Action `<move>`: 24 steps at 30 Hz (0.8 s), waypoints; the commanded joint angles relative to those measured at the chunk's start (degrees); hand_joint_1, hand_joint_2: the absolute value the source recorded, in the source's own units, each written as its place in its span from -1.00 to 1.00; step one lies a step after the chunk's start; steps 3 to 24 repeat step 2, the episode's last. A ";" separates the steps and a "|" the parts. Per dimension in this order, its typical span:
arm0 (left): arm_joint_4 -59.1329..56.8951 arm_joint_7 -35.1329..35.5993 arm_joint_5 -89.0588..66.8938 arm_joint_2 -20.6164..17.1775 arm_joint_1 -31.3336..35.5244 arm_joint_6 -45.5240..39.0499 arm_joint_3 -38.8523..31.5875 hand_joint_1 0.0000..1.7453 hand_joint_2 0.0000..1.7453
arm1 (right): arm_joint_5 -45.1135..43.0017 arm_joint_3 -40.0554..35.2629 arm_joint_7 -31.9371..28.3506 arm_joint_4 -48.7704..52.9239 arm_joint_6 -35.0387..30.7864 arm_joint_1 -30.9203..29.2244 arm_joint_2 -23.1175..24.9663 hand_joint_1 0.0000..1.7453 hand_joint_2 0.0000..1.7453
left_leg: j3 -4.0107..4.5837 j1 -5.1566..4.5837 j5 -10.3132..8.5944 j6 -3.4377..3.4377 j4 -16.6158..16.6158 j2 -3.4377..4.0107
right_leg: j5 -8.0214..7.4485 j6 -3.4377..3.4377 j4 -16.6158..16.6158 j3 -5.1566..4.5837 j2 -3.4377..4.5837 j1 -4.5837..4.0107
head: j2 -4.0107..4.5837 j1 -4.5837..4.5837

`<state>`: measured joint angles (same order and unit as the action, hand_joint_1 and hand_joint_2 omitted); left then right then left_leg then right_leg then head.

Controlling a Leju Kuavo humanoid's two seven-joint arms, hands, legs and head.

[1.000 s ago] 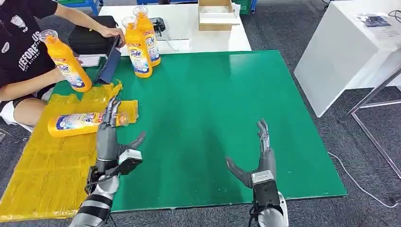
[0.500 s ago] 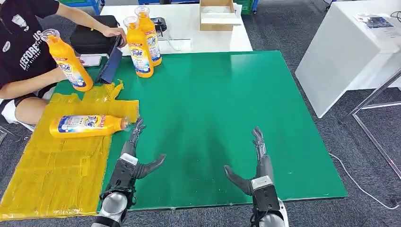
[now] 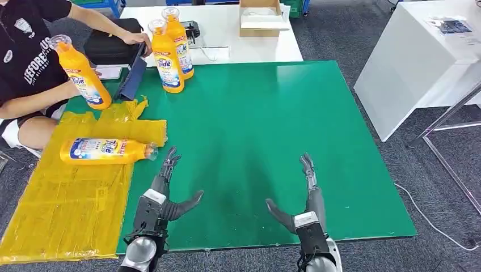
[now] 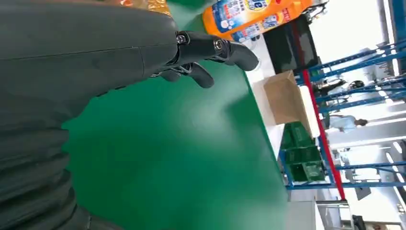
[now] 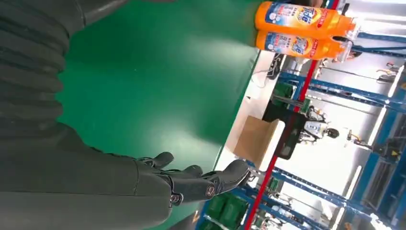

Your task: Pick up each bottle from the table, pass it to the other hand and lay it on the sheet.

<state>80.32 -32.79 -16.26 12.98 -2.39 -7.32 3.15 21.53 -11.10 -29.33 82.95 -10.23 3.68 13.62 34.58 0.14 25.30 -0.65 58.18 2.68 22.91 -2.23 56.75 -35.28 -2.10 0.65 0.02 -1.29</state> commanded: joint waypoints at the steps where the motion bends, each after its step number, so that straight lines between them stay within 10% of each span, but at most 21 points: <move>1: -0.12 0.03 -0.13 0.01 0.06 -0.49 0.39 -1.00 1.00 | -0.23 -0.07 -0.13 -3.20 -0.31 -1.11 -0.49 -1.00 1.00 | -0.20 0.06 0.05 0.03 -0.05 -0.16 | 0.04 0.06 -0.06 0.21 0.12 -0.02 | 0.00 0.00; 24: 0.02 0.03 -0.13 0.02 -0.11 -0.52 0.47 -1.00 1.00 | -0.27 0.05 -0.11 -3.19 -0.34 -0.99 -0.56 -1.00 1.00 | -0.30 0.05 0.07 0.04 -0.08 -0.24 | 0.08 0.08 -0.08 0.31 0.13 -0.01 | 0.00 0.00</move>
